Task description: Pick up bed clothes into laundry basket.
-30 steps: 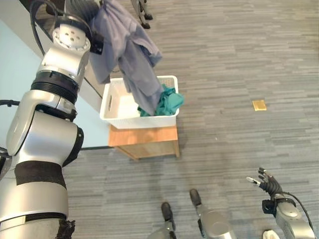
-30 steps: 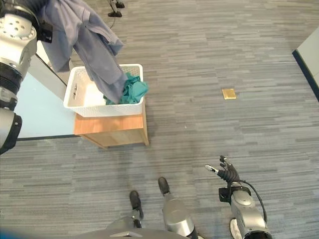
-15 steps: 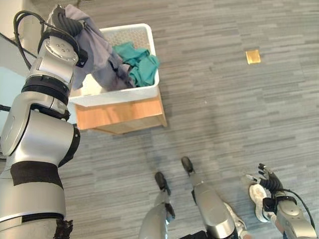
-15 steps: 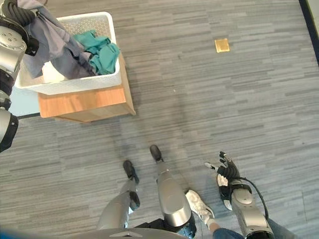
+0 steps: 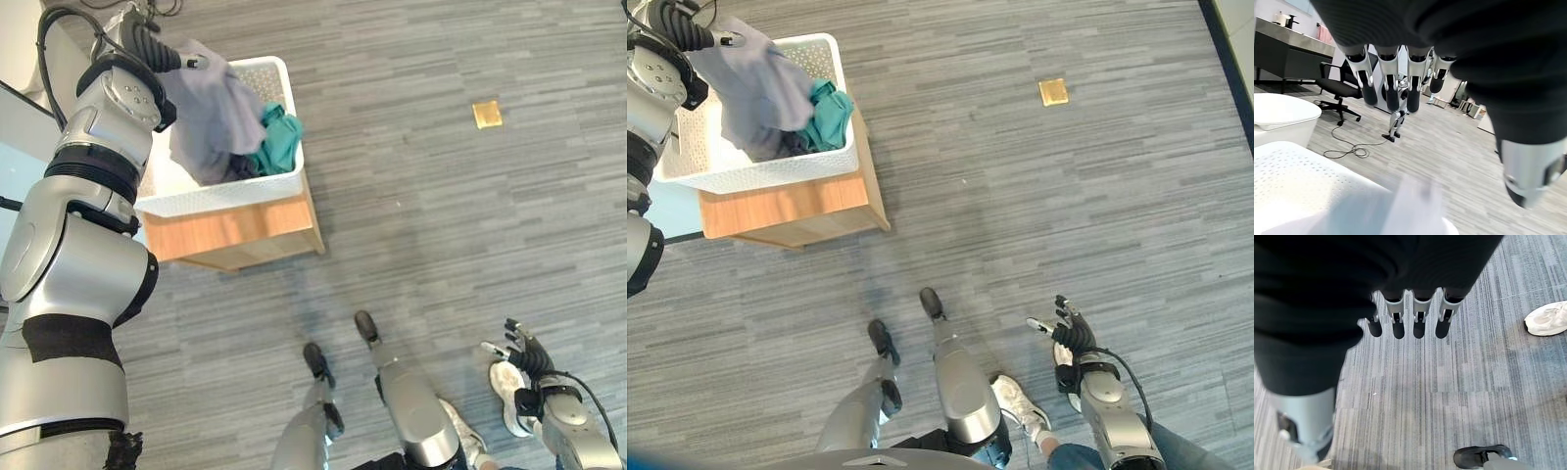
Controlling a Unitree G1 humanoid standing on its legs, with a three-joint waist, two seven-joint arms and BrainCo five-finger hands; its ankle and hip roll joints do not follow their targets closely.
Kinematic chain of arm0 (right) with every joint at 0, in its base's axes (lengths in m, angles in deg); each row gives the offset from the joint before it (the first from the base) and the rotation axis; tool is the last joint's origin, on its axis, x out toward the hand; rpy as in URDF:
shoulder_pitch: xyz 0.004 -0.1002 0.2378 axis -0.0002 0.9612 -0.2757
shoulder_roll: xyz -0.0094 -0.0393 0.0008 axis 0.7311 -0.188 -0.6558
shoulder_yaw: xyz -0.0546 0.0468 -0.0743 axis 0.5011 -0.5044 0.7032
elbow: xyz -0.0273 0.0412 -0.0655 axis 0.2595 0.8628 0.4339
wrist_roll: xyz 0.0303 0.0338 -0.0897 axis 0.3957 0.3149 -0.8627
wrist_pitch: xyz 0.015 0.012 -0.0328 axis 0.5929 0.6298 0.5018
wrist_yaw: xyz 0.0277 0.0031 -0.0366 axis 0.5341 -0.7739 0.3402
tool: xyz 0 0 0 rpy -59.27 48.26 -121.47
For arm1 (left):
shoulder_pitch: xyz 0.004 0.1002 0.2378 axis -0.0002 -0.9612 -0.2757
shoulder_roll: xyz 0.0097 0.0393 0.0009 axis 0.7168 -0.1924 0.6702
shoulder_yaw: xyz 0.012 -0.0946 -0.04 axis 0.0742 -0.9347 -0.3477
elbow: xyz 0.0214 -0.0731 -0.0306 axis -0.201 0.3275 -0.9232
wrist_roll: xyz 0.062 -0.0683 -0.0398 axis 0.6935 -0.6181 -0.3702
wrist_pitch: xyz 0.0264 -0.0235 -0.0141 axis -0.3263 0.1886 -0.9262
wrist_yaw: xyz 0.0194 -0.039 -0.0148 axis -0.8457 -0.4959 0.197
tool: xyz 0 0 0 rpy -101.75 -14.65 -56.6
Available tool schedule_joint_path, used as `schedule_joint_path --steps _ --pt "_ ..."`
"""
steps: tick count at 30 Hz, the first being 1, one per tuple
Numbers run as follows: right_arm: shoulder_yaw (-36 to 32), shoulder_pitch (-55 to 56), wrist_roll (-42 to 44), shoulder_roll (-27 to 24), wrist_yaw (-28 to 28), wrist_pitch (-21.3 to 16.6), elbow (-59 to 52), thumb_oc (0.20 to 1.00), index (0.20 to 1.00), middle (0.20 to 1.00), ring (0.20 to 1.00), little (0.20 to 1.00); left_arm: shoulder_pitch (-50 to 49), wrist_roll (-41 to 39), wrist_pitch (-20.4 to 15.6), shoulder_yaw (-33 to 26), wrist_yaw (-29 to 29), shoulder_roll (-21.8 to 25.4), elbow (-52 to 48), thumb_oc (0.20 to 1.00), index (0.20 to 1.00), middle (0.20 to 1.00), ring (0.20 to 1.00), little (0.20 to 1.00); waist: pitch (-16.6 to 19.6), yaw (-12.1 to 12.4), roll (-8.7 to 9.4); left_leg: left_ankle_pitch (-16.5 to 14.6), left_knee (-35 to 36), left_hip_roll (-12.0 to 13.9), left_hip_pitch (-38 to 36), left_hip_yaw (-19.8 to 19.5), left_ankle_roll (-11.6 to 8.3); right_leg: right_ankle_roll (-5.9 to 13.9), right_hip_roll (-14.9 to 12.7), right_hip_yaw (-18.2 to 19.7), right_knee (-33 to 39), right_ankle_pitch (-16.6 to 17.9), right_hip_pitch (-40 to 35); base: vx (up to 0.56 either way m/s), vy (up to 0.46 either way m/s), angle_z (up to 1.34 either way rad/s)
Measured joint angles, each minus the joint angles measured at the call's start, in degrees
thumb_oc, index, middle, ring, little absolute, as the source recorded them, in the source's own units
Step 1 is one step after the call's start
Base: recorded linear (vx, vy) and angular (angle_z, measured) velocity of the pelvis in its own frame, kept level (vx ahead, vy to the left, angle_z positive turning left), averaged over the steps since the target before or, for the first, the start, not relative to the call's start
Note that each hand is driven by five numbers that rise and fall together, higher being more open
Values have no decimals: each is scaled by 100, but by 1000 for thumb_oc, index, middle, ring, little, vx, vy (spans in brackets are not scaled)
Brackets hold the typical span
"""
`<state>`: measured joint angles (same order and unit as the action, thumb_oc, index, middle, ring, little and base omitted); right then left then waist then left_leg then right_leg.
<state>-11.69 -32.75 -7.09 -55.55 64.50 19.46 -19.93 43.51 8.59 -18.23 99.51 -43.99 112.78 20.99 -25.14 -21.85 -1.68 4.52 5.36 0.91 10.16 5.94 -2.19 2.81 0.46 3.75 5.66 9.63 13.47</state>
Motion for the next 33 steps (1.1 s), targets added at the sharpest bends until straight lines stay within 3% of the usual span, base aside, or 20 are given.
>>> schedule_joint_path --steps 4,12,15,17,21,23,24,26,27,28,29,30,32,33 --pt "19 -49 -1 5 61 32 55 1000 1000 1000 1000 1000 47 -11 2 -167 5 82 -37 1000 1000 1000 1000 1000 62 104 -8 7 0 21 -176 -5 14 -10 16 -35 -1 8 -182 18 -12 0" --pt "206 -154 -117 7 242 102 232 1000 1000 1000 1000 1000 -229 -575 -9 -665 20 133 -543 1000 1000 1000 1000 1000 801 386 -29 -32 2 33 -380 -28 -43 8 10 -98 3 -146 -396 84 -17 3" --pt "210 -234 -305 -13 337 284 209 1000 1000 1000 1000 1000 -808 -1091 -78 -889 174 275 -2162 1000 1000 1000 1000 1000 979 568 21 -73 26 54 -712 -64 -90 -34 23 -150 1 -201 -745 83 -20 6" --pt "166 -275 -348 -48 347 301 181 1000 1000 1000 1000 1000 -1407 -1562 -386 -1001 341 321 -3428 1000 1000 1000 1000 1000 1267 707 0 -96 29 59 -835 -156 -108 -35 31 -221 2 -264 -895 46 -3 14" --pt "-52 -265 -731 -66 420 335 -142 1000 1000 1000 1000 1000 -3034 -2394 -556 -1368 649 922 -6144 1000 1000 1000 1000 1000 1458 922 31 -168 30 67 -1136 -206 -112 -47 40 -247 1 -334 -1214 1 10 6" --pt "-156 -268 -813 -69 420 444 -450 1000 1000 1000 1000 1000 -4176 -2898 -562 -1774 841 1193 -7327 1000 1000 1000 1000 1000 1535 1115 31 -197 31 68 -1243 -214 -81 -46 40 -248 2 -346 -1326 -36 27 0" --pt "-188 -266 -873 -62 420 445 -600 1000 1000 1000 1000 1000 -4980 -3012 -548 -2278 953 1184 -7854 1000 1000 1000 1000 1000 1570 1123 53 -199 31 64 -1283 -209 -84 -97 33 -242 4 -395 -1333 -89 51 4" --pt "-348 -200 -915 38 340 400 -879 1000 1000 1000 1000 1000 -6752 -3408 -557 -3175 1076 894 -8568 1000 1000 1000 1000 1000 1642 1275 82 -208 32 61 -1338 -260 -67 -78 30 -287 -5 -392 -1440 -111 66 7" --pt "-500 -115 -890 207 302 350 -1140 1000 1000 1000 1000 1000 -7892 -3476 -557 -3849 1163 357 -8921 1000 1000 1000 1000 1000 1659 1304 75 -218 28 58 -1380 -266 -53 -54 28 -287 -7 -386 -1481 -15 44 15" --pt "-639 107 -859 393 252 170 -1294 1000 1000 1000 1000 1000 -8811 -3418 -432 -4149 1186 -129 -8997 1000 1000 1000 1000 1000 1684 1456 118 -212 7 52 -1437 -326 -39 -60 24 -320 -14 -412 -1520 -41 30 16" --pt "-635 172 -794 449 252 144 -1295 1000 1000 1000 1000 1000 -9174 -3296 -305 -4198 1228 -176 -8973 1000 1000 1000 1000 1000 1696 1500 192 -212 -1 56 -1449 -345 -40 -86 24 -324 -28 -464 -1509 -22 31 25" --pt "-610 245 -727 524 274 134 -1293 1000 1000 1000 1000 1000 -9532 -3185 -162 -4200 1252 -176 -8911 1000 1000 1000 1000 1000 1709 1719 262 -197 -2 57 -1435 -370 -26 -77 25 -365 -118 -492 -1468 -147 66 12" --pt "-561 280 -619 683 304 90 -1404 1000 1000 1000 1000 1000 -10293 -3015 -193 -4527 1264 -735 -8843 1000 1000 1000 1000 1000 1726 1940 285 -195 0 26 -1446 -355 -17 -63 -10 -339 -193 -533 -1444 -71 57 -2" --pt "-541 297 -518 708 328 43 -1521 1000 1000 1000 1000 1000 -10466 -2966 -182 -4633 1249 -1034 -8830 1000 1000 1000 1000 1000 1738 1934 278 -197 -1 17 -1458 -347 -15 -63 -28 -324 -192 -533 -1443 -12 22 5"
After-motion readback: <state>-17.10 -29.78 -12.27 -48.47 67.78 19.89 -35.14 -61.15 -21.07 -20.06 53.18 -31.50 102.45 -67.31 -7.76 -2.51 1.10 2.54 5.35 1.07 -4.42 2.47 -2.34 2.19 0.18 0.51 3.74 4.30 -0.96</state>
